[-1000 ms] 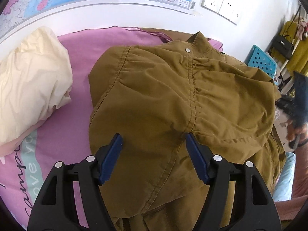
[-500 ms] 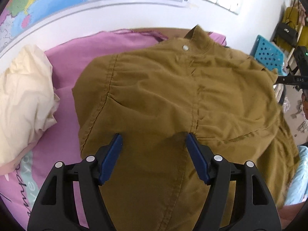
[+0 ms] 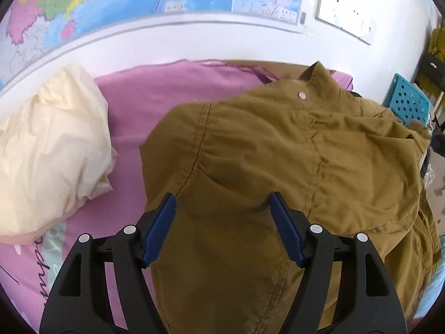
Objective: Fold large clothes
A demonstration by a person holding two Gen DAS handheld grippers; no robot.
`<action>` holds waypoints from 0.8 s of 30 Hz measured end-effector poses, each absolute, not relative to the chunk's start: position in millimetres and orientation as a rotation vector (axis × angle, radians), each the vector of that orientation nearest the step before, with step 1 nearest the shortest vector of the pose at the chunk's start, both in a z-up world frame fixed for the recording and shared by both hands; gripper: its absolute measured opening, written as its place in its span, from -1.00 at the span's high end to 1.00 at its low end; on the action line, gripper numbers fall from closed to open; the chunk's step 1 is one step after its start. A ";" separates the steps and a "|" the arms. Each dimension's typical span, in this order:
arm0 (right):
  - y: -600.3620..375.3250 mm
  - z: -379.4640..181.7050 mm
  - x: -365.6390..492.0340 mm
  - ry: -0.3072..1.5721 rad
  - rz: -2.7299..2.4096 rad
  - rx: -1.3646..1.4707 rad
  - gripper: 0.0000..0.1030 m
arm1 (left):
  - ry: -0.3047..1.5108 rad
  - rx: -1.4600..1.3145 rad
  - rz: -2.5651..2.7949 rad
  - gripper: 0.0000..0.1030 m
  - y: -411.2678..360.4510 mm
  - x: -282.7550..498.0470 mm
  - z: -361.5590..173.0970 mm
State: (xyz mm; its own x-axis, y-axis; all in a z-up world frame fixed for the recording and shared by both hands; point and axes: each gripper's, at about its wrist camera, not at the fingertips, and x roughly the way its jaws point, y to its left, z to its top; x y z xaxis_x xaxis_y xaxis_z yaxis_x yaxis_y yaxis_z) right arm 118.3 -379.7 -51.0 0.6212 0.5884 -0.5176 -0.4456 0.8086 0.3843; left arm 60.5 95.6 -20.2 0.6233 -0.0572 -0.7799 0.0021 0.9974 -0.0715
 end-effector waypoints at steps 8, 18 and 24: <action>-318.2 -46.1 106.2 0.616 0.611 -0.100 -0.82 | 0.856 0.009 -0.062 -0.39 69.8 62.1 -9.1; -302.0 -99.6 161.2 0.826 0.542 -0.112 -0.07 | 0.891 0.009 -0.007 -0.42 73.3 76.8 -28.0; -306.4 -83.3 146.3 0.857 0.532 -0.056 0.49 | 0.894 0.017 0.015 -0.47 74.9 81.2 -36.2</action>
